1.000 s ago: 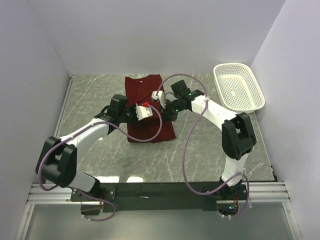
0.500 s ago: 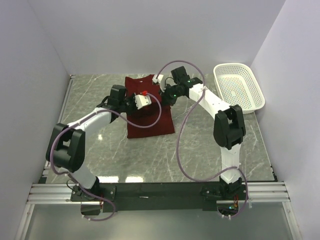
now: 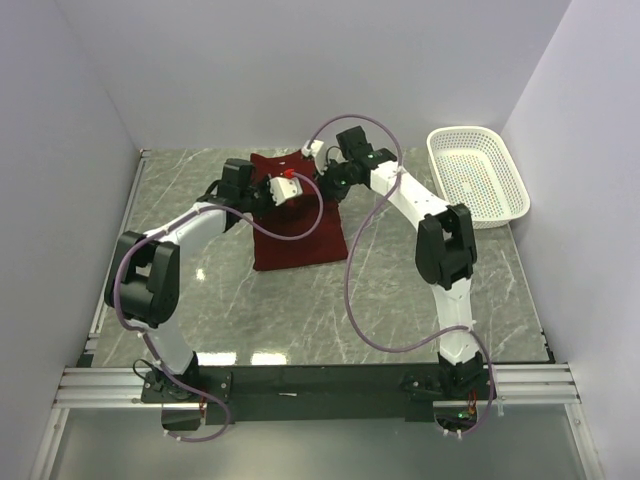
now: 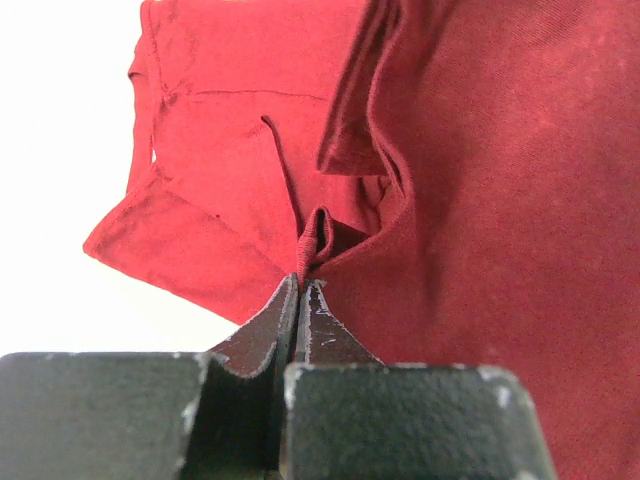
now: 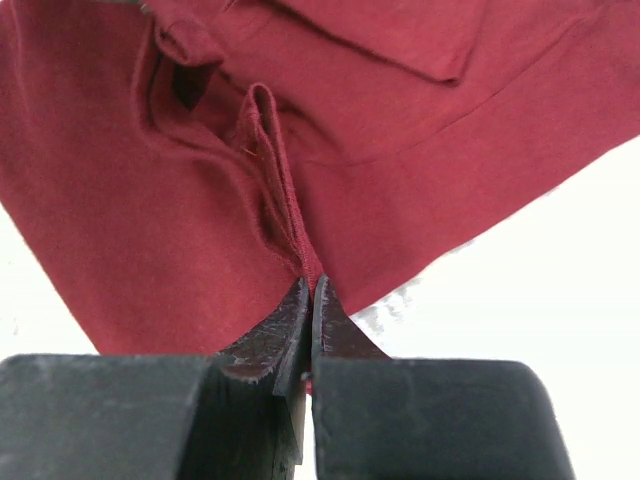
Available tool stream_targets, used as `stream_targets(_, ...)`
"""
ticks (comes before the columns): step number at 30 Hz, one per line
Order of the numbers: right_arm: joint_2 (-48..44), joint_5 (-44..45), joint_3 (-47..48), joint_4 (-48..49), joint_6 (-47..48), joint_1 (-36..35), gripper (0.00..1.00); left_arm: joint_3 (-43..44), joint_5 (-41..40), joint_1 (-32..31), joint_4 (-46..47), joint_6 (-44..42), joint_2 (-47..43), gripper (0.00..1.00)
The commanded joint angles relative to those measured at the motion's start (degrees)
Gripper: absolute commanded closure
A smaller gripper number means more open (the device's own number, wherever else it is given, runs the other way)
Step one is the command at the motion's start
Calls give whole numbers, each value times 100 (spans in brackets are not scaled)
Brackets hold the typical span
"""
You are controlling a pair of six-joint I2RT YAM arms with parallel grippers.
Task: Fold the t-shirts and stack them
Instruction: Fold the tshirt
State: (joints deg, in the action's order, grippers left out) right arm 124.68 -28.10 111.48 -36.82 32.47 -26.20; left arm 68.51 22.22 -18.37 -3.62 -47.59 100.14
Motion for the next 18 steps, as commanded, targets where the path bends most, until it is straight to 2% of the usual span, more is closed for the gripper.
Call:
stream_targets(1,108,120,444,122,-83,18,100,277,37,44,247,-101,67,100)
stream_targets(18,434,498,805,456,-346,35,100,795,-235,114,529,13,638,100)
